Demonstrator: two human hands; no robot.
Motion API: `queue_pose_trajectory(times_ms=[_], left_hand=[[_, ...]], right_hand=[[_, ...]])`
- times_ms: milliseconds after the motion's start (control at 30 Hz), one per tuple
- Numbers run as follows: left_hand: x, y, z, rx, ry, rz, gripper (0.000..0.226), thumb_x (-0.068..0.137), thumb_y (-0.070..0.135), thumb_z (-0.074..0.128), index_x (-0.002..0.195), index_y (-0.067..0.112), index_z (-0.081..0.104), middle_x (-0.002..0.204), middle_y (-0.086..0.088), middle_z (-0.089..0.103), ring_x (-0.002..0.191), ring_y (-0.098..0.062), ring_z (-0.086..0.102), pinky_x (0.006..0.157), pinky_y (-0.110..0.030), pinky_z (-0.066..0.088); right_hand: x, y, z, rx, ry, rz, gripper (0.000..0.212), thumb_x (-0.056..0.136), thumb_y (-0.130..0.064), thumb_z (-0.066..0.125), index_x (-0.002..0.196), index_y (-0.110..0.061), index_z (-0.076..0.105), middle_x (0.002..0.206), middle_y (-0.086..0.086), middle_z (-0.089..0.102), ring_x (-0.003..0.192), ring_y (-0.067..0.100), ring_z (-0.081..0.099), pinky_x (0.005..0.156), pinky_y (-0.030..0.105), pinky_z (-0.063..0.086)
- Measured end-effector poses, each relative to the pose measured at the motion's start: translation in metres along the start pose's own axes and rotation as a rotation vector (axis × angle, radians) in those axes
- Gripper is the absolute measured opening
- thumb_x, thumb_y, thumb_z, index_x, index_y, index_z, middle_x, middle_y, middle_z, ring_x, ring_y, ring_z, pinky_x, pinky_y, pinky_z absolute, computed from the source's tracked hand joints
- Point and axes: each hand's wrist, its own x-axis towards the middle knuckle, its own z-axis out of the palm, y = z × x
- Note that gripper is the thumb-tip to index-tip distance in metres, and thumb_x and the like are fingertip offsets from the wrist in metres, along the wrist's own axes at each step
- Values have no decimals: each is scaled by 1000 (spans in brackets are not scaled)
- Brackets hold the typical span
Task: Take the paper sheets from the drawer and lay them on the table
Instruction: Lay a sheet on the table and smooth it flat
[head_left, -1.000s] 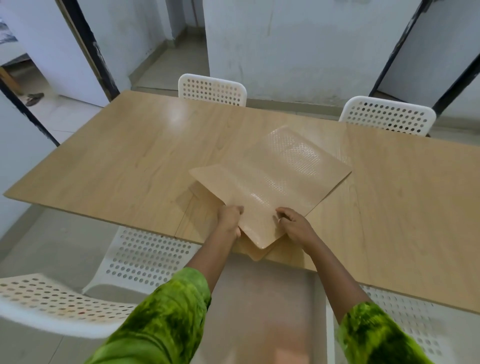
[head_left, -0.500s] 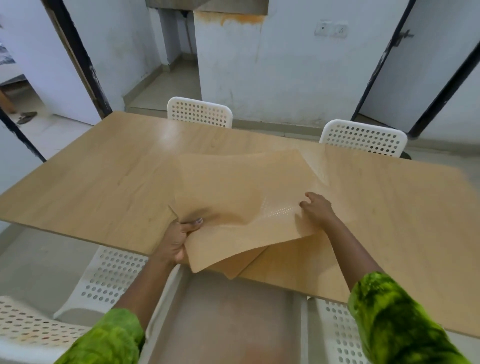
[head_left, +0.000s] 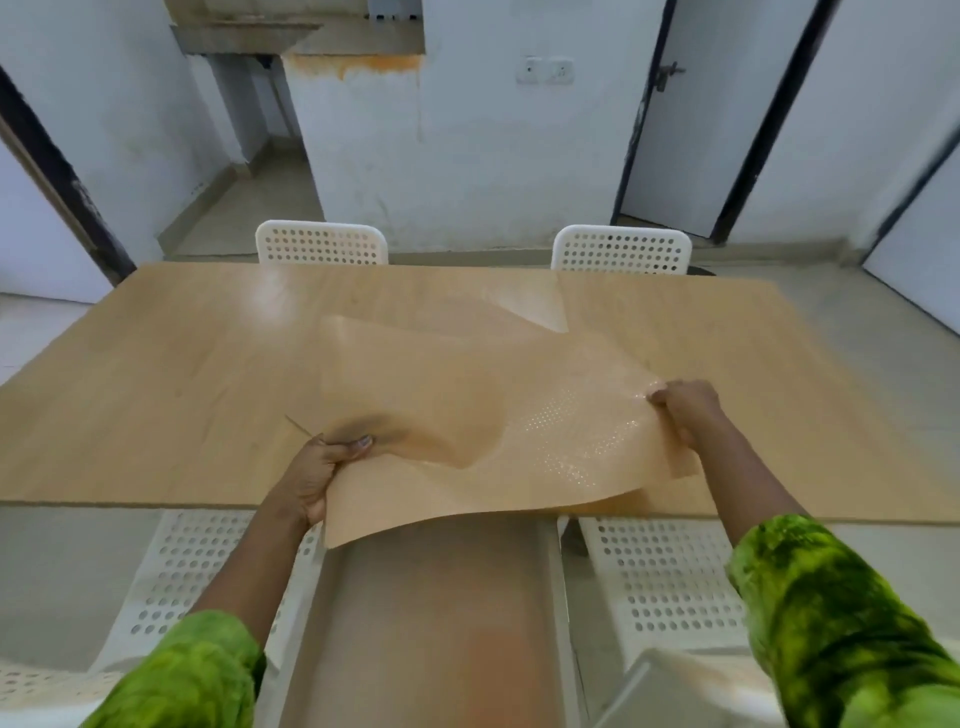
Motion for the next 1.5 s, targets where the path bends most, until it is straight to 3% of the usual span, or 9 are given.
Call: queue_pose_trajectory(times_ms=[133,200,333,533,667,933,1133,1267,1500], left_hand=[[-17,-6,25,47,-91,-19,25,77,-2,58,70,12,77,66,-5,74,55,-15,70,51,-25,57],[-22,-13,52,100,-126,-33,31,86,-3,51,71,8,76,65,-6,73,53,-16,69,51,-26,57],[-13,-12,80,167,-138,5,14,86,-2,53,89,4,64,69,-9,69,53,-16,68,52,-27,57],[5,-50,189,168,-283,67,40,76,-12,54,105,15,61,80,-2,73,68,-17,69,57,-29,58],[21,-79,254,225,-166,107,44,78,-17,48,103,16,61,84,-3,71,78,-24,64,62,-32,58],[42,-123,349,433,97,251,49,83,-13,50,116,23,55,94,7,63,86,-17,58,74,-32,52],[61,-126,362,604,206,278,69,87,-2,52,148,17,26,151,-3,35,134,-22,39,109,-36,36],[74,-133,362,673,232,221,66,91,-4,45,149,16,19,155,-2,25,139,-20,30,100,-22,30],[91,-159,353,790,219,149,65,91,-5,43,149,14,20,155,-9,22,142,-24,24,116,-36,24]], right_hand=[[-30,20,-52,13,33,-38,5,84,-1,59,84,-6,58,81,6,56,87,22,48,71,31,35],[-41,37,-92,80,102,-40,17,86,-2,58,72,-10,53,71,1,49,78,22,46,62,29,35],[-35,54,-117,228,131,-54,28,87,-1,57,64,-15,49,71,-3,48,66,13,42,59,26,35],[10,93,-212,348,251,-37,28,84,0,59,64,-19,53,81,0,56,73,12,48,64,22,40],[56,111,-264,361,243,-23,25,82,-1,60,67,-21,58,90,2,59,86,18,51,78,30,43],[138,138,-324,373,132,32,34,79,12,51,70,-19,60,80,1,59,68,12,53,67,24,44],[172,141,-319,404,154,52,35,79,12,53,70,-22,61,82,-1,61,75,13,54,75,24,47],[181,140,-311,396,151,29,33,81,12,52,73,-19,61,76,-4,57,69,7,52,67,16,43],[189,165,-293,229,183,18,30,82,8,53,106,-6,64,97,6,59,88,18,53,68,17,43]])
